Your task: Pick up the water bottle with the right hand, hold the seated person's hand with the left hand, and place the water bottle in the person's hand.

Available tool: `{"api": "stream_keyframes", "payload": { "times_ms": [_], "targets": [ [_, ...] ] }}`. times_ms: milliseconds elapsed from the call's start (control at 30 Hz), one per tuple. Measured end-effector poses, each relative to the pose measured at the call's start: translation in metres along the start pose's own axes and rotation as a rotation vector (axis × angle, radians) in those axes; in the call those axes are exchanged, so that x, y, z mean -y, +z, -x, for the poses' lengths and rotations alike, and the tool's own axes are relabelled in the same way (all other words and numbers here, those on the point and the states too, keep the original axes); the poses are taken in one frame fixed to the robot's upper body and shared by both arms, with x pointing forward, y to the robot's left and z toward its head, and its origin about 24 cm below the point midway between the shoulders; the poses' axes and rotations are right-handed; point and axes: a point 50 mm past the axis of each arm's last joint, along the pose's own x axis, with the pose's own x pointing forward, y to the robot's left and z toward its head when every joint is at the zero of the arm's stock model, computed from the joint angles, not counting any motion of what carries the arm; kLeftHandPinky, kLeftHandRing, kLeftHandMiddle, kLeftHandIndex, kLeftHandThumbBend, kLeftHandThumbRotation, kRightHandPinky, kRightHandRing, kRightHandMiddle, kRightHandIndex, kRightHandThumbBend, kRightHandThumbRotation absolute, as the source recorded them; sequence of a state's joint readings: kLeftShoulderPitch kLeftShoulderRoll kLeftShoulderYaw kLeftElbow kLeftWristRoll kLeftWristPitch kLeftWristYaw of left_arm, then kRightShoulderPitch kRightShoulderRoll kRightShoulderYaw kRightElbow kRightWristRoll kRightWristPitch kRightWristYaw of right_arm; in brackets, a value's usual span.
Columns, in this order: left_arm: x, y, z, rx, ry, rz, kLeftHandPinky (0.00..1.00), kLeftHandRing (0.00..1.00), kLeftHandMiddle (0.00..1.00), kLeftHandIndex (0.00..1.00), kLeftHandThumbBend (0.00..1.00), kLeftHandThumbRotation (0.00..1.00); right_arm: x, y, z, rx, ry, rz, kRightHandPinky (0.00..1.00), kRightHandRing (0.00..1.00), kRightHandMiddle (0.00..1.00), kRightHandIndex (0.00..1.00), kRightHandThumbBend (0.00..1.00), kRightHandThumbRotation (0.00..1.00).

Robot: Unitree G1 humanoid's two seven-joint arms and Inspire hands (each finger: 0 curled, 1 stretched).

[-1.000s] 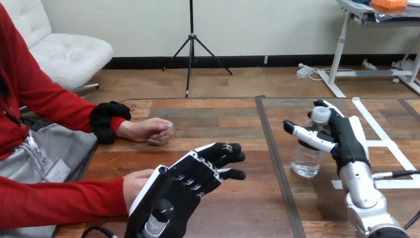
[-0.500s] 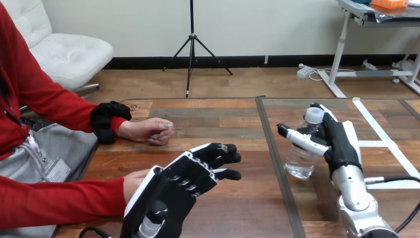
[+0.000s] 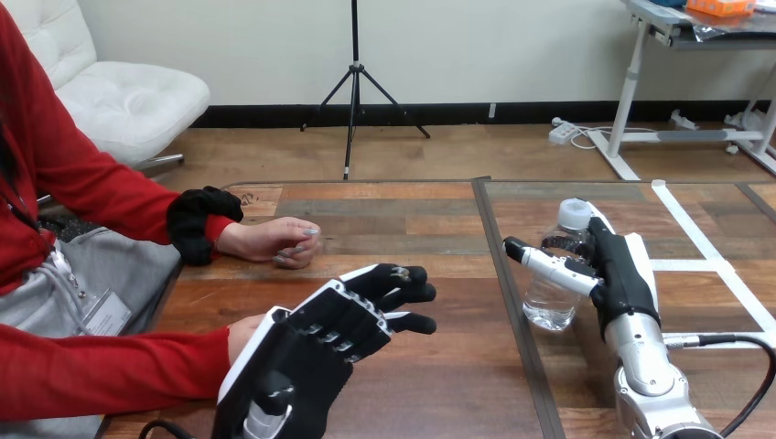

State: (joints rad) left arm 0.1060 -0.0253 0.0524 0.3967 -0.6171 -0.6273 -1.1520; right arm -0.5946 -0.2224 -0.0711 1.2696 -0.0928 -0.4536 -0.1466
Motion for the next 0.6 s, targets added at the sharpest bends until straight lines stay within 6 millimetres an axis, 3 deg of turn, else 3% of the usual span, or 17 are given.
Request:
{"api": "stream_keyframes", "payload": {
  "times_ms": [600],
  "targets": [
    [0.001,0.005,-0.001,0.009,-0.009,-0.006,0.71,0.81,0.82,0.77,1.0,0.78,-0.008,-0.011,0.005,-0.064,0.005,-0.027,0.87,0.94,0.92,0.96,0.99,0.24]
  ]
}}
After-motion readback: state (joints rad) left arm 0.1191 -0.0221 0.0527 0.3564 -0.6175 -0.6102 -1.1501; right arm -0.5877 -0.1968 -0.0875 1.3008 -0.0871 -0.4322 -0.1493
